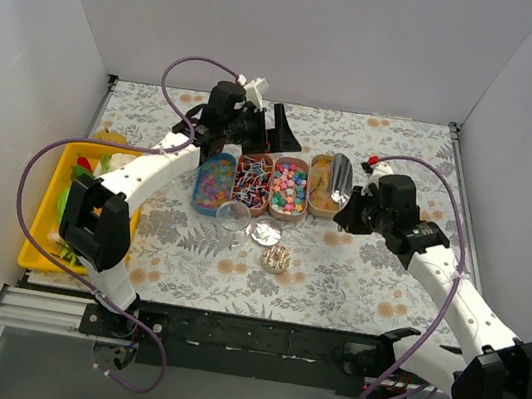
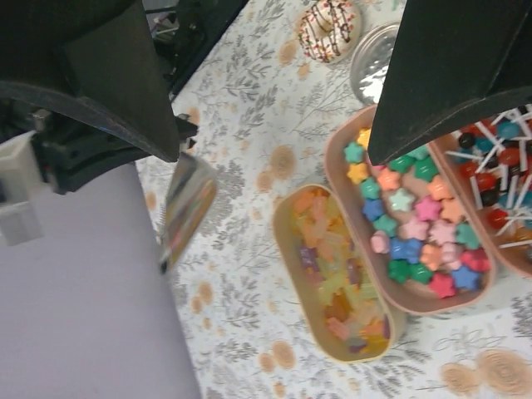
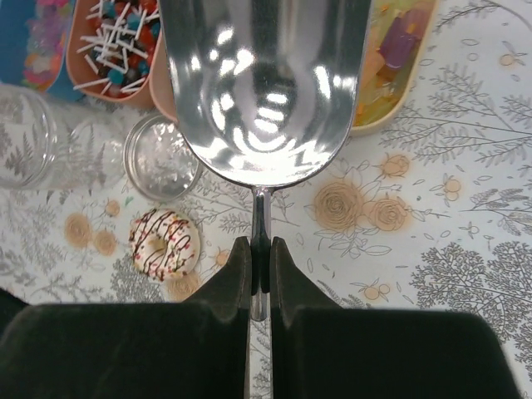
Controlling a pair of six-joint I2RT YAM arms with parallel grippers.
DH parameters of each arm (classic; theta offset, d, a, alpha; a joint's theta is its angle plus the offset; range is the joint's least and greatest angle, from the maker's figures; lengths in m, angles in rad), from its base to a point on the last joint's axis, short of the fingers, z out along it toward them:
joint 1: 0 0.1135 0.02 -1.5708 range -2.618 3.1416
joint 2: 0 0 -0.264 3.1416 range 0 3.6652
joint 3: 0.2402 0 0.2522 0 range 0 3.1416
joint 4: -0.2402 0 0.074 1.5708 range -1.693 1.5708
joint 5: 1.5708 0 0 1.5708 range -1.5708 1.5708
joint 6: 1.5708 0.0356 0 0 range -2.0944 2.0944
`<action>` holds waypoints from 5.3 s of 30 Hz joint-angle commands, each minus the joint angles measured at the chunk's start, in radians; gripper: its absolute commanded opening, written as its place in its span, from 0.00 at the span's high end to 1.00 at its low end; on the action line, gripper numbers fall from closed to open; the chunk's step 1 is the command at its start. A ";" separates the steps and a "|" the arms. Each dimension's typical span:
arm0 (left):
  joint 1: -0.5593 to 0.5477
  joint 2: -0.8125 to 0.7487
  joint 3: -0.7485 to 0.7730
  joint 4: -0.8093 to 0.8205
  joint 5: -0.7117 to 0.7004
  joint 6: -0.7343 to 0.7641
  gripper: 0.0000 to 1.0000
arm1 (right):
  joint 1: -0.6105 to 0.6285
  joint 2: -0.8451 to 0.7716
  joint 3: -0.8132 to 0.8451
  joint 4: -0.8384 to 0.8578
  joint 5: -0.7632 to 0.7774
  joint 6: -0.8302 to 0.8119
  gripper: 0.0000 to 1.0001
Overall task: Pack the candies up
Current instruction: Pick up the spatula from the center of the board, then scoop the fake candies from the storage box.
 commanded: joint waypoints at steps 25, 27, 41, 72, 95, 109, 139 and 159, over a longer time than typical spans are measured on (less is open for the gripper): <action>-0.008 0.074 -0.087 0.126 0.650 0.089 0.39 | 0.162 -0.092 0.015 -0.148 -0.273 -0.331 0.99; -0.008 0.085 -0.088 0.115 0.677 0.108 0.43 | 0.165 -0.112 0.000 -0.140 -0.281 -0.336 0.99; -0.029 0.109 -0.117 0.036 0.785 0.143 0.98 | 0.198 -0.120 0.030 -0.173 -0.281 -0.339 0.99; -0.008 0.108 -0.064 0.086 0.754 -0.047 1.00 | 0.199 -0.184 -0.074 -0.051 -0.221 -0.206 0.62; 0.000 0.108 -0.153 0.275 0.768 -0.108 1.00 | 0.198 -0.244 -0.077 -0.068 -0.176 -0.146 0.79; 0.043 0.135 -0.095 0.151 0.555 0.005 0.24 | 0.198 -0.168 0.064 -0.210 -0.072 -0.063 0.99; 0.069 0.565 0.451 0.121 -0.082 0.252 0.44 | 0.168 0.637 0.681 -0.631 -0.258 0.138 0.99; 0.044 0.724 0.518 0.080 0.033 0.350 0.71 | 0.069 0.908 0.940 -0.803 -0.348 0.055 0.99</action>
